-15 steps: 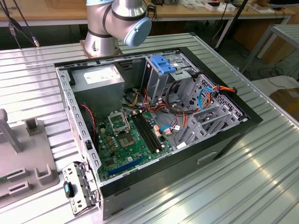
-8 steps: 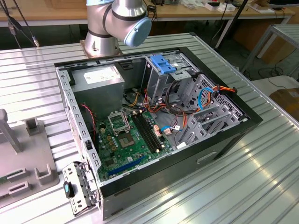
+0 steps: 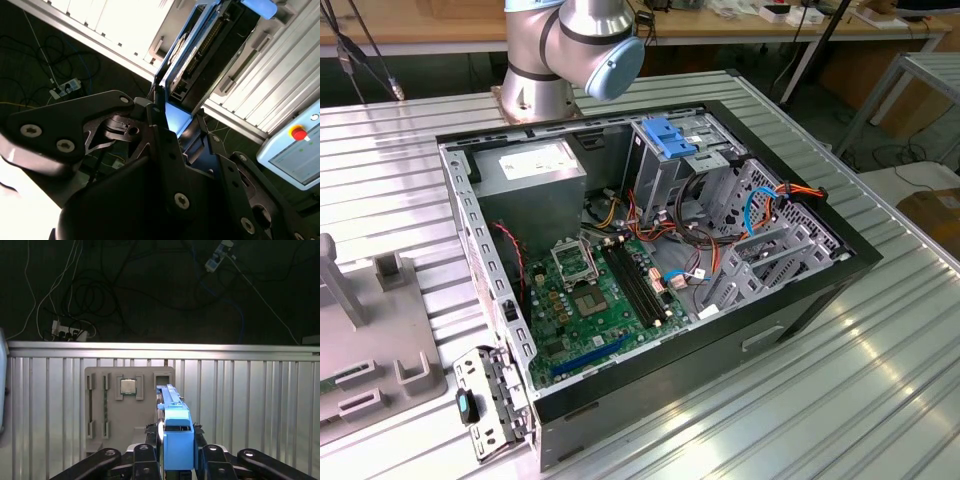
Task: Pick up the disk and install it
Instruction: 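Pick up the disk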
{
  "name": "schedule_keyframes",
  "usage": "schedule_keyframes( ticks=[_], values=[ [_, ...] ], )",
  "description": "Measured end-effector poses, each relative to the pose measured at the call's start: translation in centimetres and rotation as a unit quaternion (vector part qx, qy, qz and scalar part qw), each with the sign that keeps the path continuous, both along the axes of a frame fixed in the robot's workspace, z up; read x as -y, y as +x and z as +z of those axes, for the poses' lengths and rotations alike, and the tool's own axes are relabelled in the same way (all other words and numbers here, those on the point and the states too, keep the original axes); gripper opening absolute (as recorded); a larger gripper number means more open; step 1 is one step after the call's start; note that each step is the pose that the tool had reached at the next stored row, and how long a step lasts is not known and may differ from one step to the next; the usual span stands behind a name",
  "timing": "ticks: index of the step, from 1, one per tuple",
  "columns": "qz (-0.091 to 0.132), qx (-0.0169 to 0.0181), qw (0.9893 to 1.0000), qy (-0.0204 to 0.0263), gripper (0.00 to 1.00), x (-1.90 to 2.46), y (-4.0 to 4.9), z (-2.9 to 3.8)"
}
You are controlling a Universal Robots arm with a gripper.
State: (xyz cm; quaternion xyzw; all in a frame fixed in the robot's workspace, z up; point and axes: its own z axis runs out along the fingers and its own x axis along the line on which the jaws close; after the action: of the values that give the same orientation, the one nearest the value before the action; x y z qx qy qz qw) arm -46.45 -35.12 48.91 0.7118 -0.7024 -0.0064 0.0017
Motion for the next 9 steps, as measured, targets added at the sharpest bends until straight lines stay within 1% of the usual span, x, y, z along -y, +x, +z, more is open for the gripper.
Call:
schedule_keyframes(
  ticks=[4,8,9],
  values=[
    [0.0,0.0001,1.0,0.0,0.36,0.0,0.03,0.04],
    [0.0,0.0,1.0,0.0,0.36,0.0,0.48,0.04],
    [0.0,-0.0001,1.0,0.0,0.36,0.0,0.5,0.16]
  ],
)
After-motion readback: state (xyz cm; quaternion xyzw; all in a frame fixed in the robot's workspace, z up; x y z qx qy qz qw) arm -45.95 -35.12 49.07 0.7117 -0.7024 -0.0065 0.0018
